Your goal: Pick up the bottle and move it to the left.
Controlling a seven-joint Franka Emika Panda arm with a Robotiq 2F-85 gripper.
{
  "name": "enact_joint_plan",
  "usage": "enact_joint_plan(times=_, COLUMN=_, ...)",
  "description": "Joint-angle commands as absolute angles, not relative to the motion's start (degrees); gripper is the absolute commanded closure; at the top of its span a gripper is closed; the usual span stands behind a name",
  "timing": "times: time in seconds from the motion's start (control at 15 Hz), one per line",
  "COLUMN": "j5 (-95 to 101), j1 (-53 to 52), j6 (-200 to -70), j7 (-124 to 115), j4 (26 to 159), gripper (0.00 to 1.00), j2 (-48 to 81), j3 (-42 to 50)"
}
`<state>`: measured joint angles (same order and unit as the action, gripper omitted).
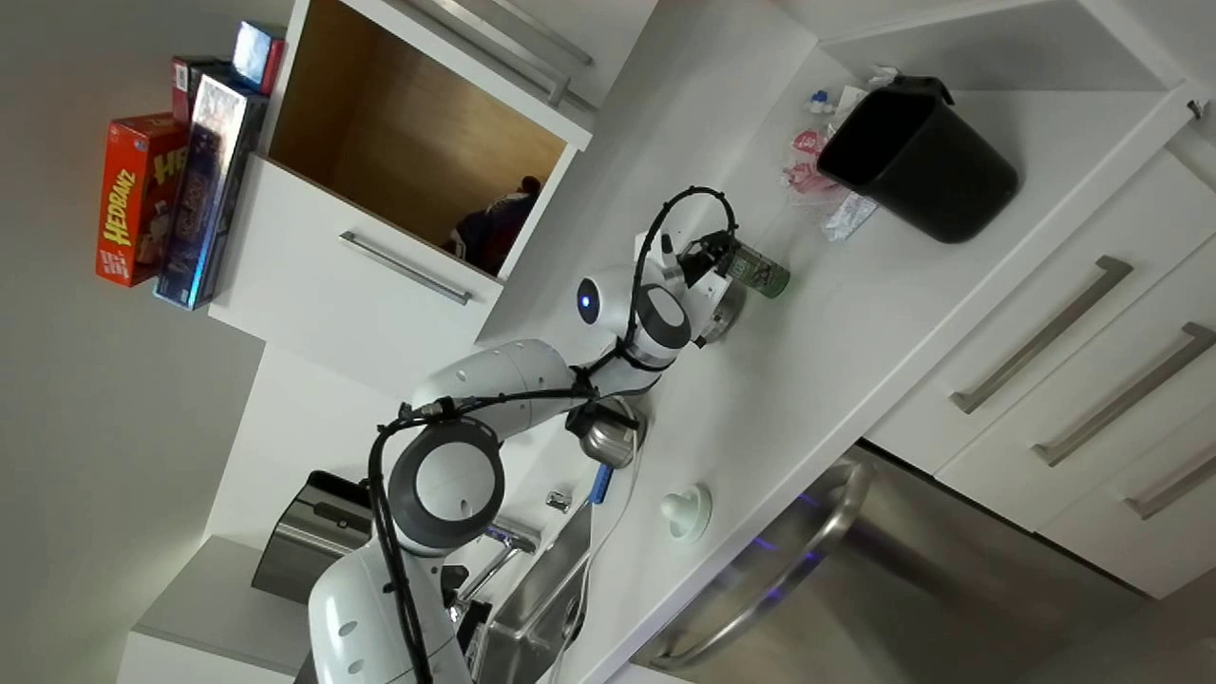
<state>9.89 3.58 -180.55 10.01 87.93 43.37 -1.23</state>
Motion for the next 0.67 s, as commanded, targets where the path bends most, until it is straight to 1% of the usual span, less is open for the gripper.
enact_joint_plan(times=0.0, j5=10.09, j1=4.52, j6=-181.01, j7=11.47, j4=82.5, gripper=0.0, j2=47.19, j3=-2.37)
enact_joint_plan(times=0.6, j5=10.39, j1=6.02, j6=-179.39, j7=11.81, j4=74.85, gripper=0.0, j2=52.44, j3=-4.78)
